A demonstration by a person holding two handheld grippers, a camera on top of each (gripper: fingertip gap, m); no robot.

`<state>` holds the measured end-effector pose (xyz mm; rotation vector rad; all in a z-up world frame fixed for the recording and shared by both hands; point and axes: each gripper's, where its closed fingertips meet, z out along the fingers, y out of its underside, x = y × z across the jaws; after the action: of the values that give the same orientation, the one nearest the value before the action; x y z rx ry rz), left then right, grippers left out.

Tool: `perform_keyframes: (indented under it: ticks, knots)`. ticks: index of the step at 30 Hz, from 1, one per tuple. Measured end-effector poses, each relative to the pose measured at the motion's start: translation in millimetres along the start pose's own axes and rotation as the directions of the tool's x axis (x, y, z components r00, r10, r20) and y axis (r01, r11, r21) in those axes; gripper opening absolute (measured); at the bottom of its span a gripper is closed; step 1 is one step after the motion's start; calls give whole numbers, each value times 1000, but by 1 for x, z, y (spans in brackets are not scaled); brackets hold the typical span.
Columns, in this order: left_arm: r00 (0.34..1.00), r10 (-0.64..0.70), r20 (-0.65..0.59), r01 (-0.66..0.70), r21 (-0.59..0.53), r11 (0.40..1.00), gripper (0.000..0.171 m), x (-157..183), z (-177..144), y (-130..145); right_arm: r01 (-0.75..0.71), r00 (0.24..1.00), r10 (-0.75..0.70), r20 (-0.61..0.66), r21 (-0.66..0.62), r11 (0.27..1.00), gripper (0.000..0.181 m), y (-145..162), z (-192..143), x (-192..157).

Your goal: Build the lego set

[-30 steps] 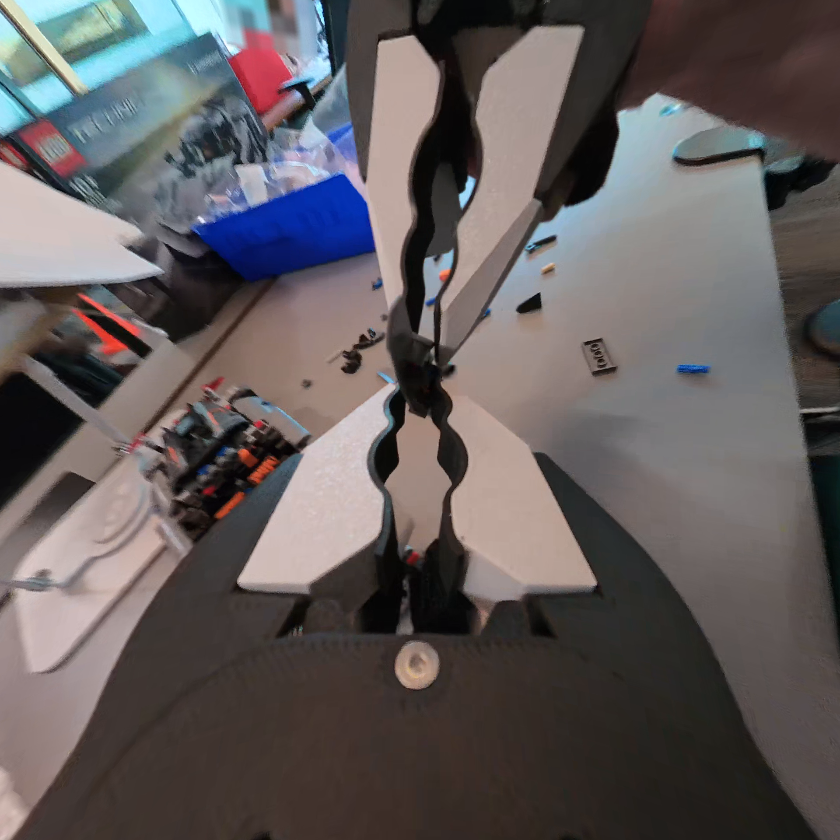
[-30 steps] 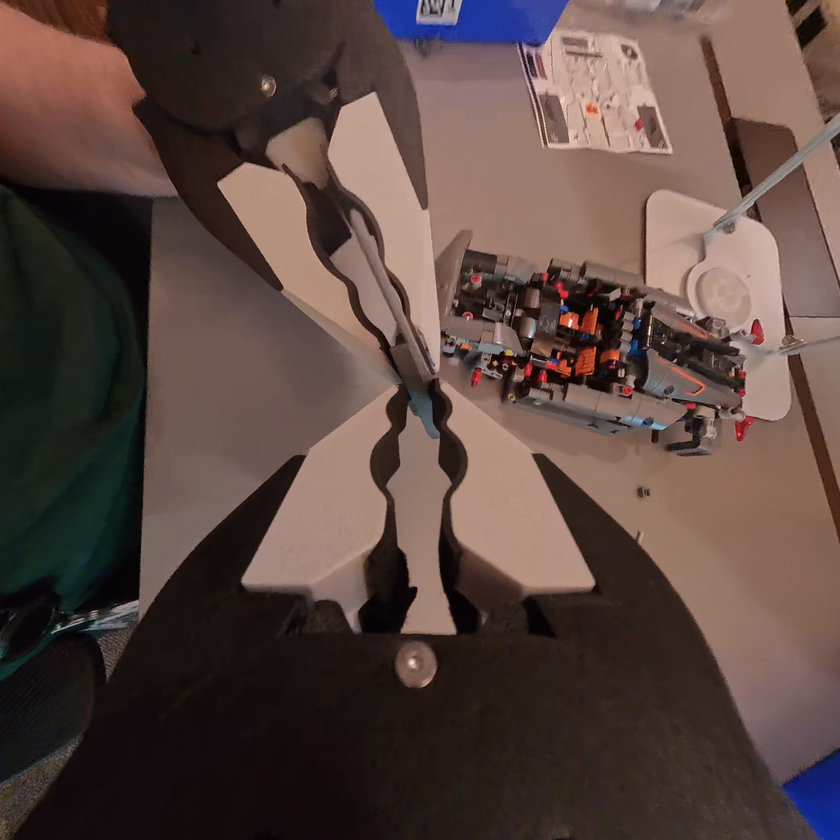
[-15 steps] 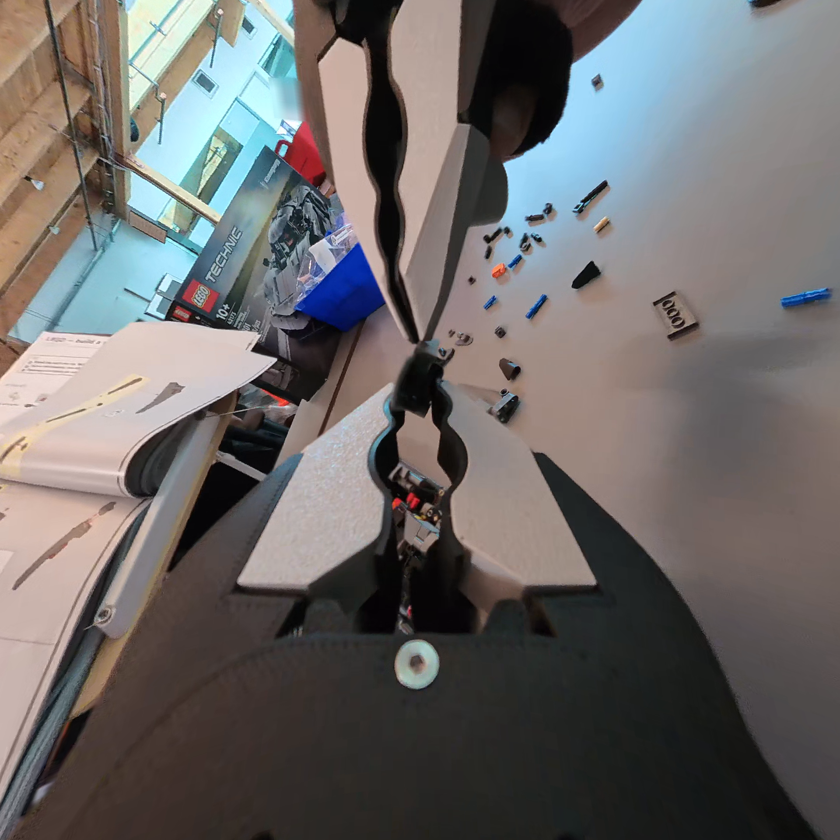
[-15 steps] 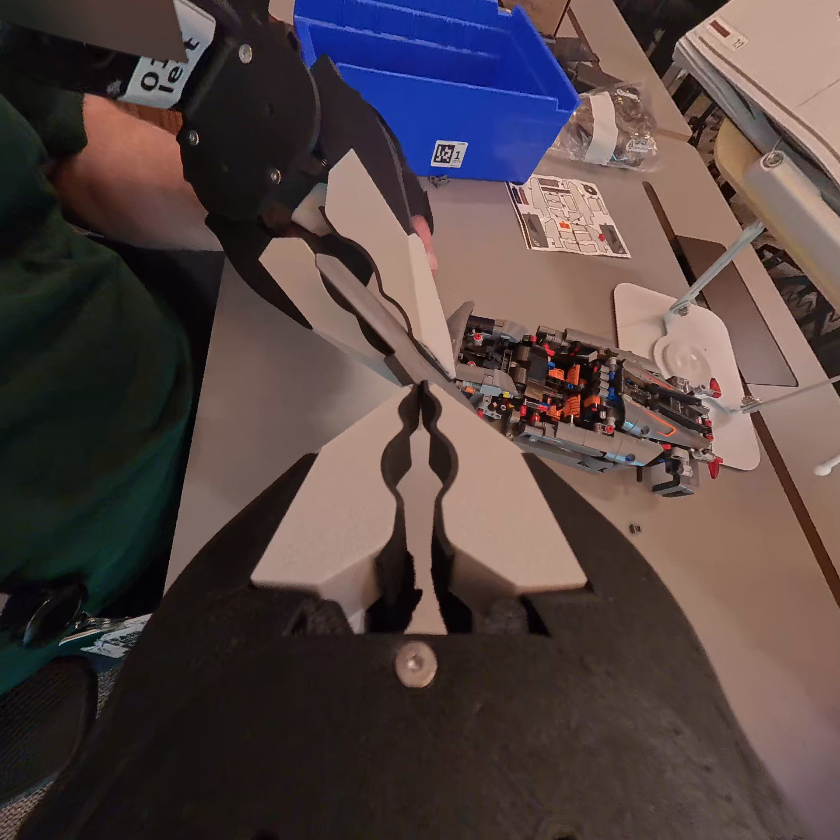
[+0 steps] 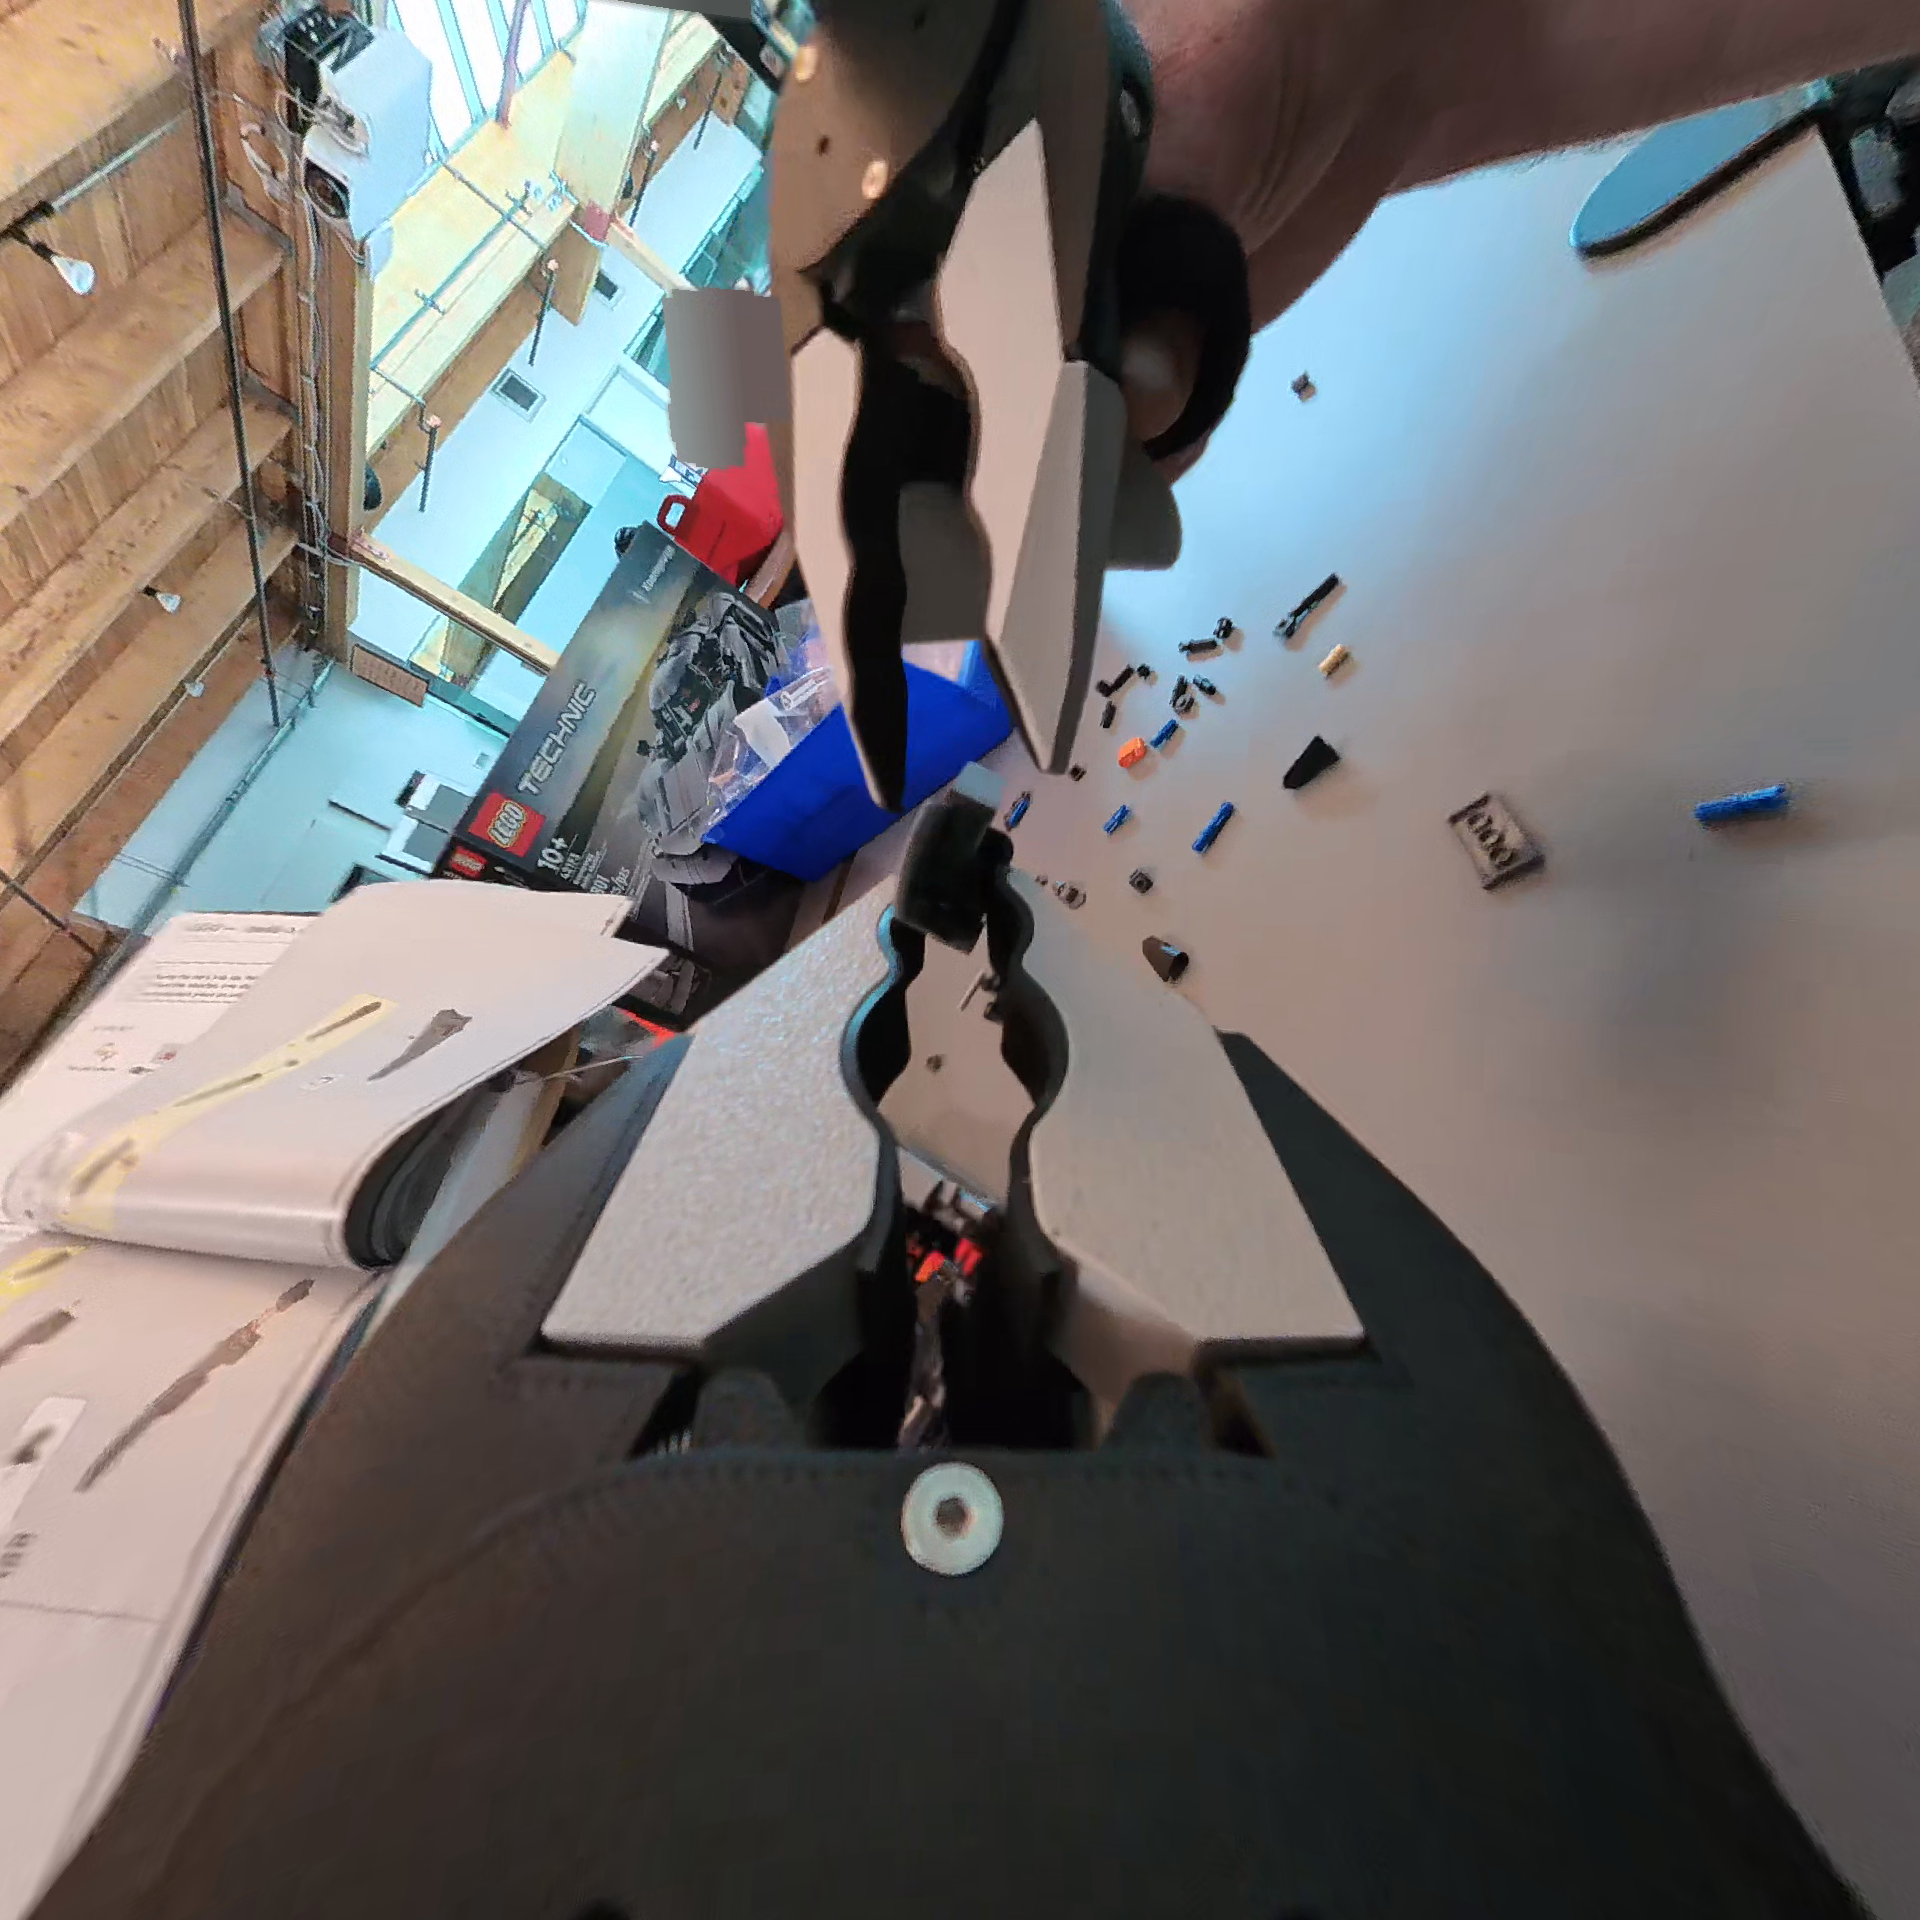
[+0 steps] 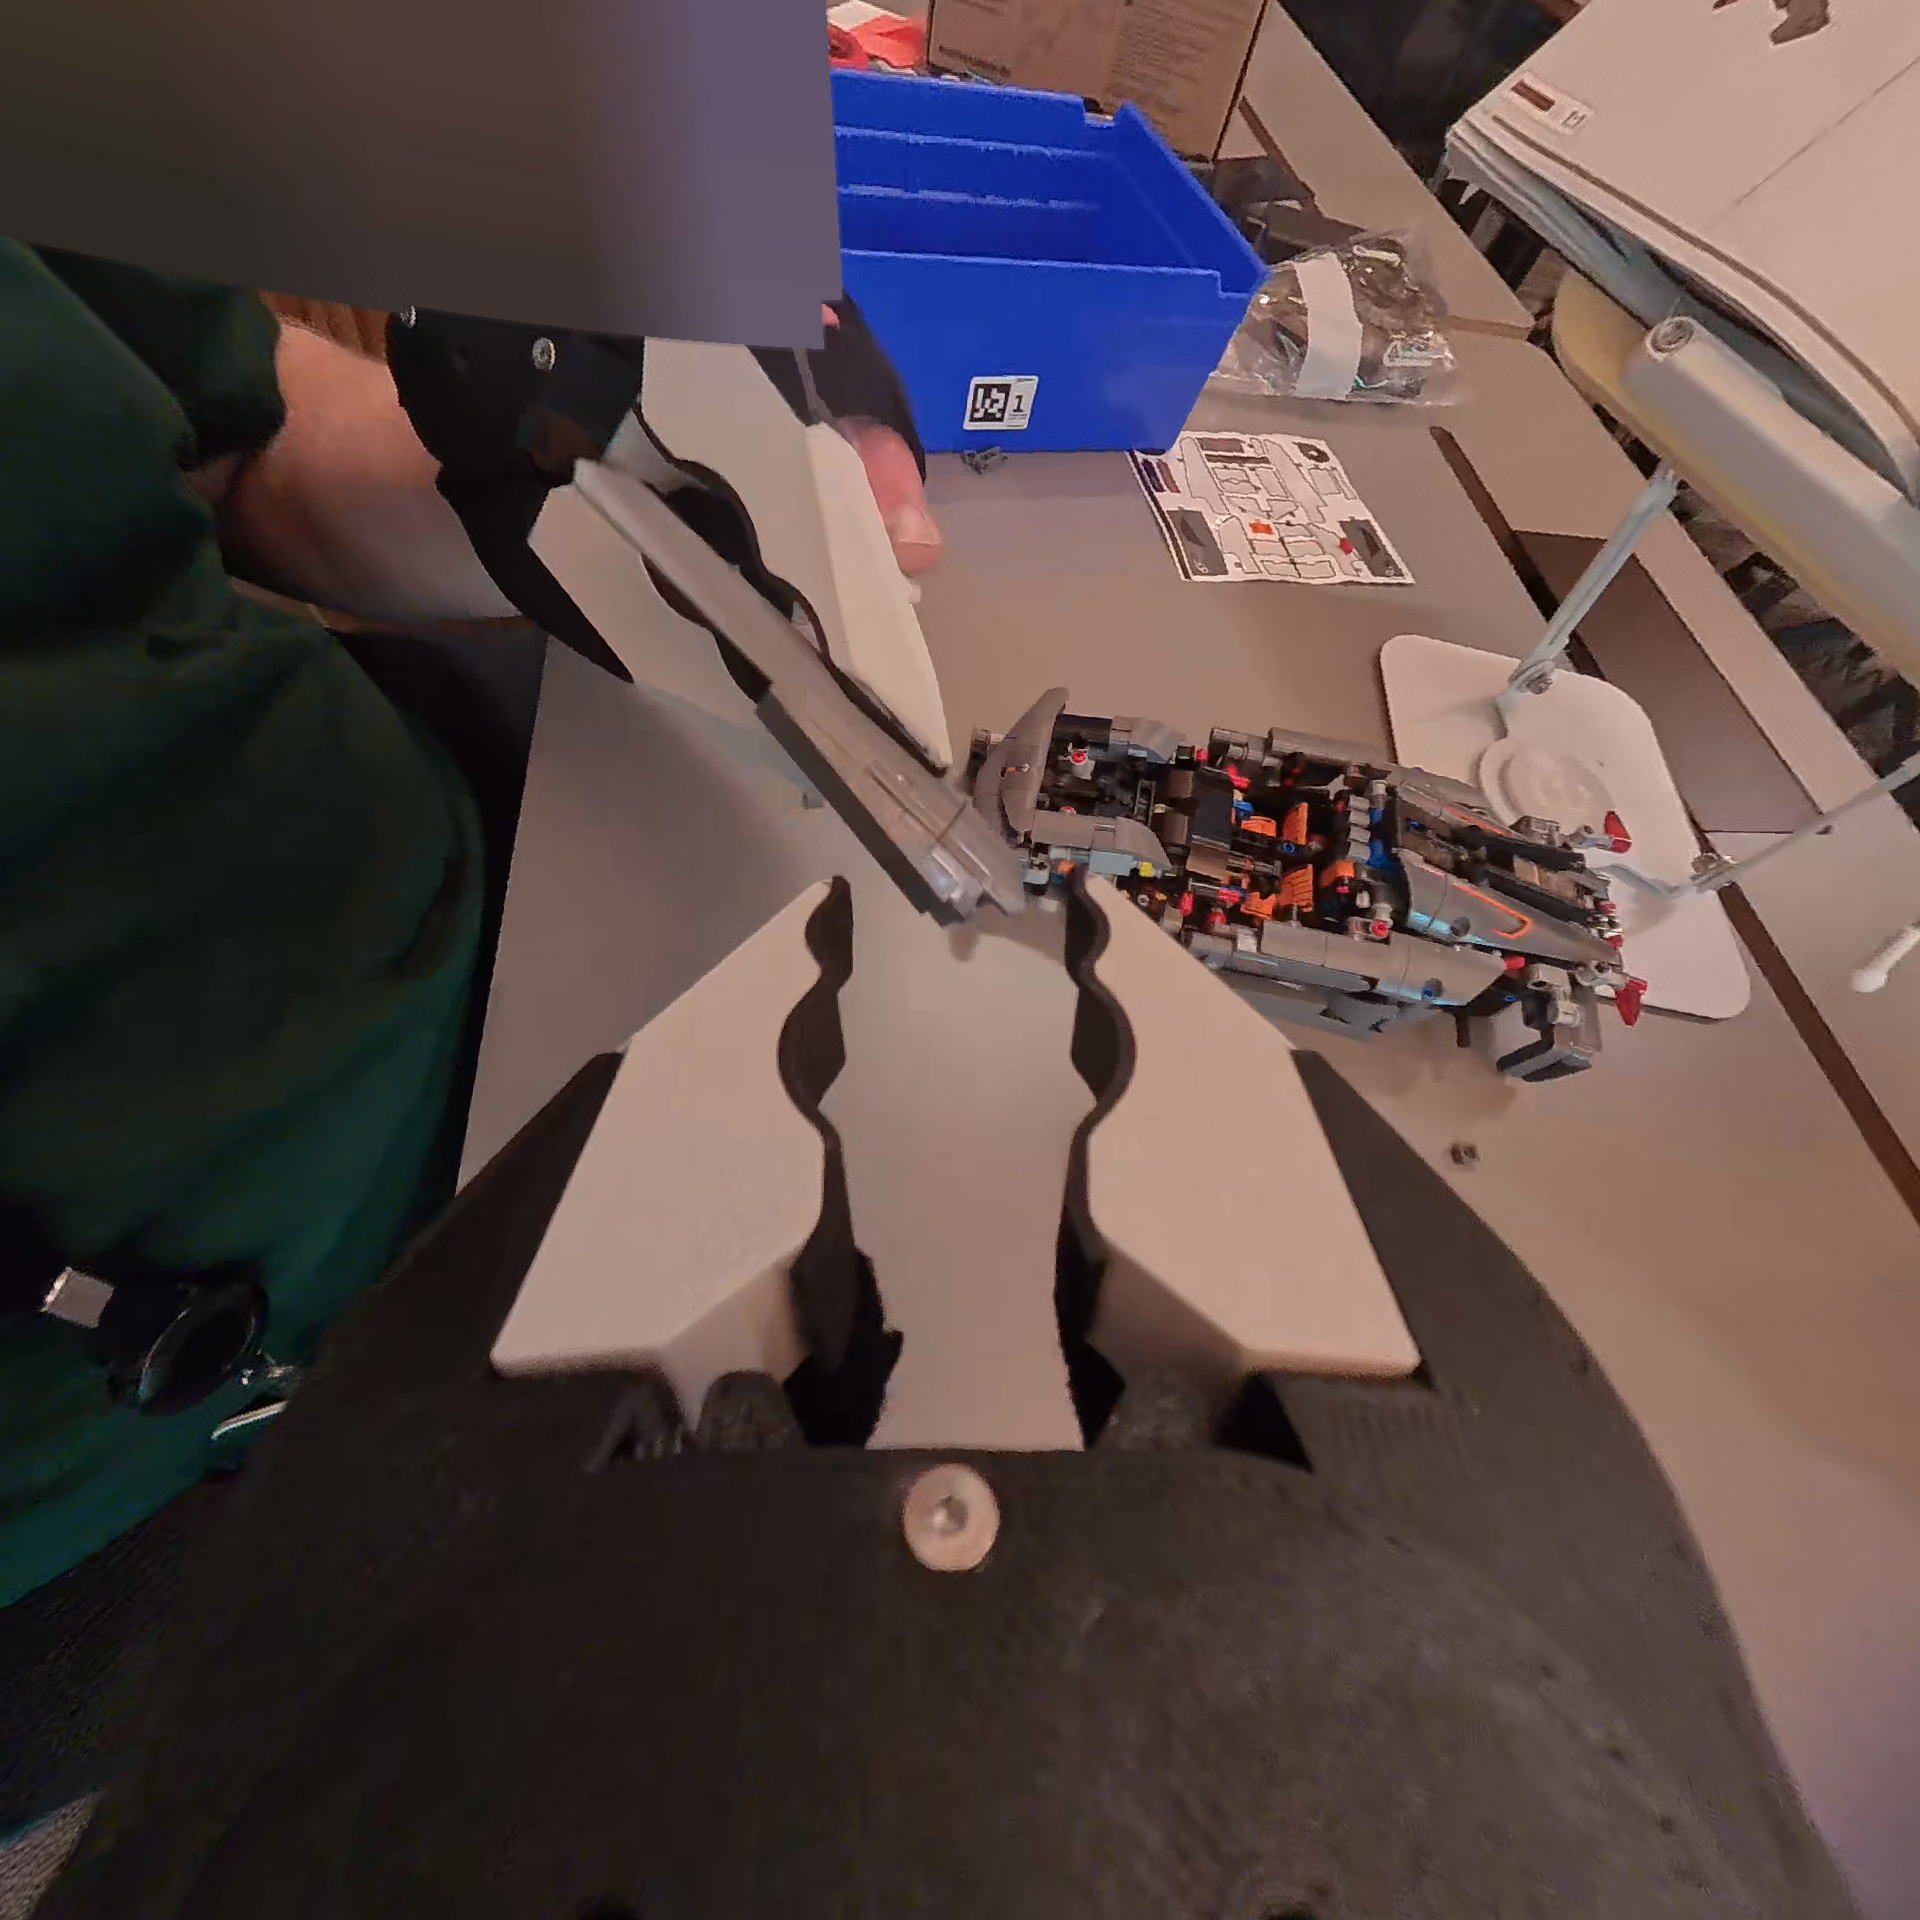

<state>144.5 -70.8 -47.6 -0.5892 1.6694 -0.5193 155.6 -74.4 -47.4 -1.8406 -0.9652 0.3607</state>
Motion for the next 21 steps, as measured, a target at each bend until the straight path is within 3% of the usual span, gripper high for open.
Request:
perform_keyframes:
  ticks: [3,8,16,21]
  knots:
    - [985,-161,-59,163,44,986,9,1,1,-2,61,997,-61,-40,17,998,36,-2,-3,-2]
    - [909,-383,-165,403,111,908,10,0,1,-7,211,966,-216,-143,-50,976,16,4,9,-3]
    - [800,-542,-255,583,119,804,10,-1,-2,-4,176,978,-179,-112,-29,984,13,4,13,-4]
    - [778,-580,-243,615,102,782,15,-5,-5,2,154,983,-153,-101,7,988,12,-1,13,-3]
